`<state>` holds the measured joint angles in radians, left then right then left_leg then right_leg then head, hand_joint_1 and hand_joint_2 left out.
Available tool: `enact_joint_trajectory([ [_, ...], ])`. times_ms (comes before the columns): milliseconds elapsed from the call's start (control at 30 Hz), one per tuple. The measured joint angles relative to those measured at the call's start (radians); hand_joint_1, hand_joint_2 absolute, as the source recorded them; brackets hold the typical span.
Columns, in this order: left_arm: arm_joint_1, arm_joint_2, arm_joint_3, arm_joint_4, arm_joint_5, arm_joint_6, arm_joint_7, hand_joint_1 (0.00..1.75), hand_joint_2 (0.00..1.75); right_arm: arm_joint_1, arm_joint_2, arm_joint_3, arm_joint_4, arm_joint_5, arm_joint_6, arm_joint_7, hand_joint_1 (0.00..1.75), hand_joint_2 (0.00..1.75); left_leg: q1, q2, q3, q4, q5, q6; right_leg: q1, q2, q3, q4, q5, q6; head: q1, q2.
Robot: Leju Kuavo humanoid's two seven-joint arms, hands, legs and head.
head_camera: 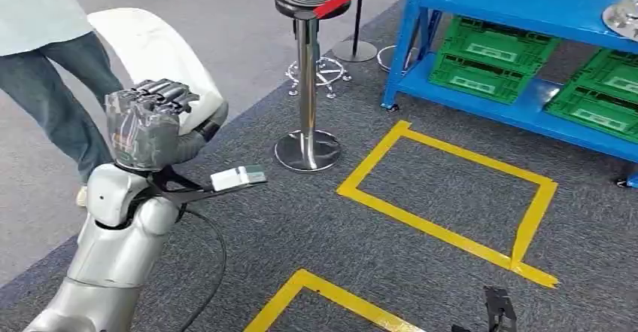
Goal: Take the parts from the cabinet and place them on the table.
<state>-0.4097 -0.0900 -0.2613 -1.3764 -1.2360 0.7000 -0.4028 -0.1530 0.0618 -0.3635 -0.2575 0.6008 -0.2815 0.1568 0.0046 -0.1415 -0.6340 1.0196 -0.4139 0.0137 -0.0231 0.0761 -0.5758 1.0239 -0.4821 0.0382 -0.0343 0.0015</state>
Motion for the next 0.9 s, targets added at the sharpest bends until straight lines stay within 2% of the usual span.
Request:
enact_joint_trajectory([
  [33,0.0,0.001,0.0,0.0,0.0,0.0,0.0,1.75,1.75,-0.001,0.0,0.0,0.0,0.0,0.0,0.0,0.0,1.75,-0.002,-0.014,-0.001,-0.001,0.002,-0.006,-0.002,-0.014,0.003,-0.004,0.003,-0.006,-0.002,0.0],
  [67,0.001,0.001,0.0,0.0,0.0,0.0,0.0,1.75,1.75,-0.004,0.003,0.0,0.0,0.0,0.0,0.0,0.0,1.75,-0.003,0.017,-0.004,0.006,-0.007,-0.008,-0.007,-0.03,0.006,-0.01,0.008,-0.014,0.0,0.0],
  [100,-0.004,0.002,0.0,0.0,0.001,0.0,0.0,1.75,1.75,-0.004,0.003,0.0,0.0,0.0,0.0,0.0,0.0,1.75,-0.009,0.079,-0.016,0.035,-0.029,-0.015,-0.006,-0.041,0.008,-0.011,0.007,-0.021,-0.008,0.0],
  [133,-0.005,0.001,0.0,0.0,0.001,0.0,0.0,1.75,1.75,-0.003,0.003,0.0,0.0,0.001,0.0,-0.002,0.0,1.75,-0.007,0.114,-0.046,0.101,-0.068,-0.02,-0.004,-0.057,0.008,-0.011,0.006,-0.025,-0.015,0.0],
  [167,-0.004,0.001,0.0,0.0,0.001,0.0,0.0,1.75,1.75,-0.001,0.001,0.0,0.0,0.0,0.0,-0.001,0.0,1.75,-0.003,0.127,-0.086,0.189,-0.109,-0.025,-0.002,-0.074,0.008,-0.011,0.004,-0.028,-0.013,0.0],
  [200,-0.003,0.002,0.0,0.0,0.001,0.0,0.0,1.75,1.75,0.001,0.0,0.0,0.0,0.0,0.0,-0.001,0.0,1.75,0.0,0.13,-0.123,0.269,-0.14,-0.028,-0.001,-0.09,0.007,-0.011,0.004,-0.029,-0.015,0.0],
  [233,-0.002,0.003,0.0,0.001,0.001,0.0,0.0,1.75,1.75,0.001,0.0,0.0,0.0,0.0,0.0,-0.001,0.0,1.75,0.003,0.13,-0.142,0.313,-0.15,-0.03,0.0,-0.105,0.007,-0.011,0.004,-0.029,-0.015,0.0],
  [267,-0.002,0.003,0.0,0.001,0.001,0.0,0.0,1.75,1.75,0.0,0.0,0.0,0.0,0.0,0.0,-0.001,0.0,1.75,0.004,0.131,-0.138,0.308,-0.137,-0.03,0.0,-0.12,0.007,-0.011,0.003,-0.029,-0.014,0.0],
  [300,-0.002,0.004,0.0,0.002,0.001,0.0,0.0,1.75,1.75,-0.001,0.0,0.0,0.0,0.0,0.0,-0.001,0.0,1.75,0.004,0.134,-0.113,0.263,-0.107,-0.03,0.0,-0.134,0.008,-0.01,0.001,-0.027,-0.015,0.0],
  [333,-0.002,0.004,0.0,0.002,0.001,0.0,0.0,1.75,1.75,-0.002,0.0,0.0,0.0,0.0,0.001,-0.001,0.0,1.75,0.004,0.143,-0.067,0.179,-0.064,-0.027,0.0,-0.147,0.011,-0.01,0.0,-0.025,-0.015,0.0],
  [367,-0.003,0.004,0.0,0.002,0.001,0.0,0.0,1.75,1.75,-0.002,0.0,0.0,0.0,0.0,0.003,-0.002,0.0,1.75,0.002,0.167,-0.016,0.088,-0.026,-0.022,0.001,-0.158,0.015,-0.01,-0.003,-0.022,-0.015,0.0],
  [400,-0.005,0.004,0.0,0.002,0.001,0.0,0.0,1.75,1.75,-0.002,0.0,0.0,0.0,0.0,0.005,-0.002,0.0,1.75,-0.009,0.234,0.019,0.019,-0.024,-0.013,0.004,-0.169,0.019,-0.01,-0.007,-0.017,-0.014,0.0],
  [433,-0.008,0.002,0.0,0.002,0.001,0.0,0.0,1.75,1.75,-0.002,0.0,0.0,0.0,0.0,0.006,-0.002,0.0,1.75,-0.02,0.241,0.024,-0.001,-0.028,-0.002,0.013,-0.179,0.017,-0.006,-0.011,-0.01,-0.016,0.0],
  [533,-0.006,0.004,0.0,0.002,0.001,0.0,0.0,1.75,1.75,-0.003,0.0,0.0,0.0,0.002,0.008,-0.002,0.0,1.75,-0.022,0.202,0.013,0.003,-0.026,0.012,0.013,-0.221,0.026,-0.016,-0.011,0.003,-0.014,0.0],
  [567,-0.005,0.005,0.0,0.001,0.001,0.0,0.0,1.75,1.75,-0.005,0.0,0.0,-0.001,0.003,0.008,-0.002,0.0,1.75,-0.012,0.187,0.02,-0.008,-0.019,0.023,0.008,-0.212,0.023,-0.013,-0.021,0.013,-0.015,0.0],
  [600,-0.007,0.004,0.001,0.001,0.001,0.001,0.0,1.75,1.75,-0.006,0.0,0.0,-0.001,0.005,0.008,-0.002,0.0,1.75,-0.011,0.177,0.02,-0.01,-0.017,0.027,0.004,-0.144,0.015,0.006,-0.039,0.015,-0.01,0.0],
  [633,-0.009,0.001,0.001,0.001,0.0,0.0,0.0,1.75,1.75,-0.005,0.0,0.0,0.0,0.006,0.01,-0.003,0.0,1.75,-0.009,0.165,0.02,-0.01,-0.015,0.031,0.003,-0.1,-0.011,0.069,-0.076,0.013,-0.007,0.0],
  [667,-0.008,-0.003,0.001,0.001,0.001,0.0,0.0,1.75,1.75,-0.001,0.0,0.0,0.0,0.006,0.01,-0.002,0.0,1.75,-0.009,0.151,0.019,-0.01,-0.016,0.035,0.003,-0.085,-0.047,0.149,-0.112,0.014,-0.002,0.0],
  [700,-0.007,-0.004,0.001,0.002,0.001,0.0,0.0,1.75,1.75,0.002,-0.001,0.0,0.001,0.007,0.01,-0.002,0.0,1.75,-0.01,0.136,0.019,-0.01,-0.016,0.036,0.004,-0.078,-0.088,0.229,-0.142,0.015,-0.004,0.0],
  [733,-0.006,-0.003,0.002,0.002,0.001,0.0,0.0,1.75,1.75,0.006,-0.002,0.0,0.002,0.007,0.01,-0.002,0.0,1.75,-0.011,0.119,0.019,-0.009,-0.016,0.036,0.005,-0.077,-0.123,0.288,-0.155,0.016,-0.003,0.0],
  [767,-0.003,-0.003,0.002,0.002,0.001,0.0,0.0,1.75,1.75,0.007,-0.002,0.0,0.002,0.007,0.01,-0.002,0.0,1.75,-0.011,0.103,0.019,-0.008,-0.016,0.036,0.005,-0.077,-0.137,0.297,-0.142,0.015,-0.003,0.0],
  [800,-0.003,-0.003,0.002,0.002,0.001,0.0,0.001,1.75,1.75,0.006,-0.002,0.0,0.002,0.008,0.01,-0.002,0.0,1.75,-0.011,0.087,0.019,-0.006,-0.016,0.036,0.005,-0.076,-0.128,0.26,-0.103,0.014,-0.003,0.0],
  [833,-0.003,-0.003,0.001,0.002,0.001,0.0,0.002,1.75,1.75,0.005,-0.002,0.0,0.002,0.01,0.01,-0.002,0.0,1.75,-0.01,0.073,0.02,-0.003,-0.017,0.035,0.003,-0.074,-0.101,0.191,-0.055,0.012,-0.003,0.0],
  [867,-0.003,-0.004,0.002,0.002,0.001,0.0,0.003,1.75,1.75,0.004,-0.002,0.0,0.003,0.01,0.01,-0.002,0.0,1.75,-0.008,0.057,0.02,0.0,-0.019,0.032,0.001,-0.059,-0.062,0.097,-0.002,0.011,-0.003,0.0],
  [900,-0.003,-0.004,0.002,0.002,0.001,0.0,0.003,1.75,1.75,0.004,-0.002,0.0,0.003,0.011,0.01,-0.002,0.0,1.75,-0.006,0.045,0.02,0.004,-0.022,0.027,-0.003,-0.022,-0.035,0.028,0.019,0.011,-0.003,0.0],
])
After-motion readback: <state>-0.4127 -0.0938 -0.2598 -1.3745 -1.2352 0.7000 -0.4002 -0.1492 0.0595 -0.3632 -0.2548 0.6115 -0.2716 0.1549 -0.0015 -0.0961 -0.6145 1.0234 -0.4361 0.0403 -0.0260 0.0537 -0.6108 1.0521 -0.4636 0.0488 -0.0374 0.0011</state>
